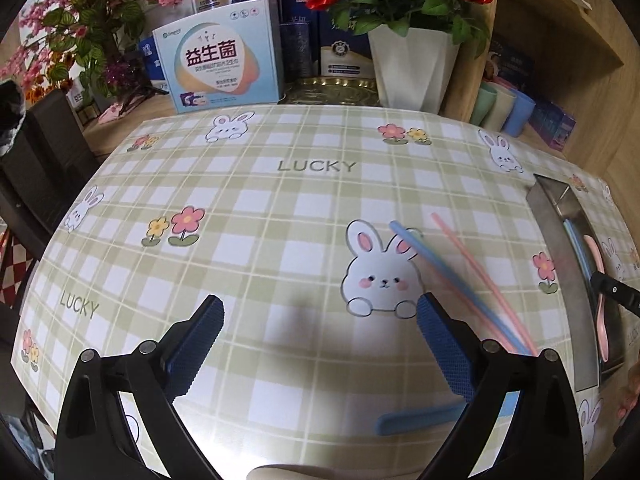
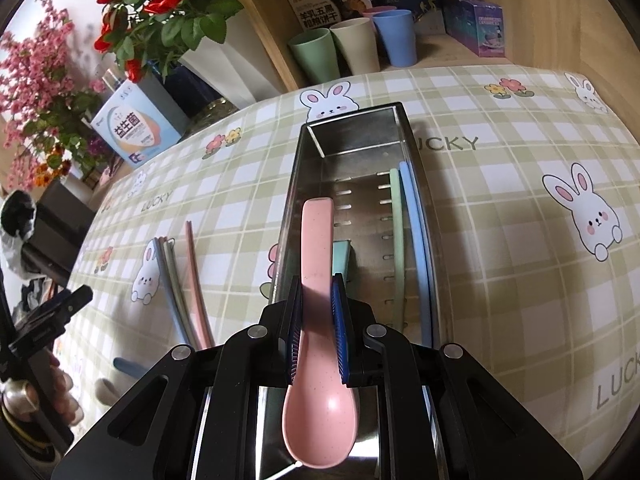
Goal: Organize utensils
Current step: 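Lower the pink spoon into the steel tray and open the right tool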
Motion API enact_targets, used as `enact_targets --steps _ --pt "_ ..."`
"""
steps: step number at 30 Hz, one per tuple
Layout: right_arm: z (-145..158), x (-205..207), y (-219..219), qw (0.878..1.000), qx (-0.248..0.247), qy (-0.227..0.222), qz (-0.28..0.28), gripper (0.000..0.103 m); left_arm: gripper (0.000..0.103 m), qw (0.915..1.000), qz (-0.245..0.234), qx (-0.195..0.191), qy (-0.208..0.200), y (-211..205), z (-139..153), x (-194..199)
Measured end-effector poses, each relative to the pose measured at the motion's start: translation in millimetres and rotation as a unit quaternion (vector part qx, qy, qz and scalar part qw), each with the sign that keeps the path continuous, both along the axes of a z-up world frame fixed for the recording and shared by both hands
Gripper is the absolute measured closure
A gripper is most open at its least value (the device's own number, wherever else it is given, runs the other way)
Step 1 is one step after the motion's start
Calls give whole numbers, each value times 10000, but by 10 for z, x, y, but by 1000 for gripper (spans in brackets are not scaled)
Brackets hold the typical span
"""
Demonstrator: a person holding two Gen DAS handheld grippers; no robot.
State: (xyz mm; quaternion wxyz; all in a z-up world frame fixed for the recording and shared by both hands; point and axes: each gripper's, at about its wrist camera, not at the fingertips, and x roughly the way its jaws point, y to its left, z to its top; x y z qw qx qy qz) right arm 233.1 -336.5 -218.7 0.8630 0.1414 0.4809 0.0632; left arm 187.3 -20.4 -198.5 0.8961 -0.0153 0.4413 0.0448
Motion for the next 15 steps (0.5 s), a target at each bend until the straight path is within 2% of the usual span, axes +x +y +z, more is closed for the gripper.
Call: enact_targets --steps 15 --pt "-105 22 -18 9996 74 176 -191 88 9 9998 -70 -114 140 32 -104 -38"
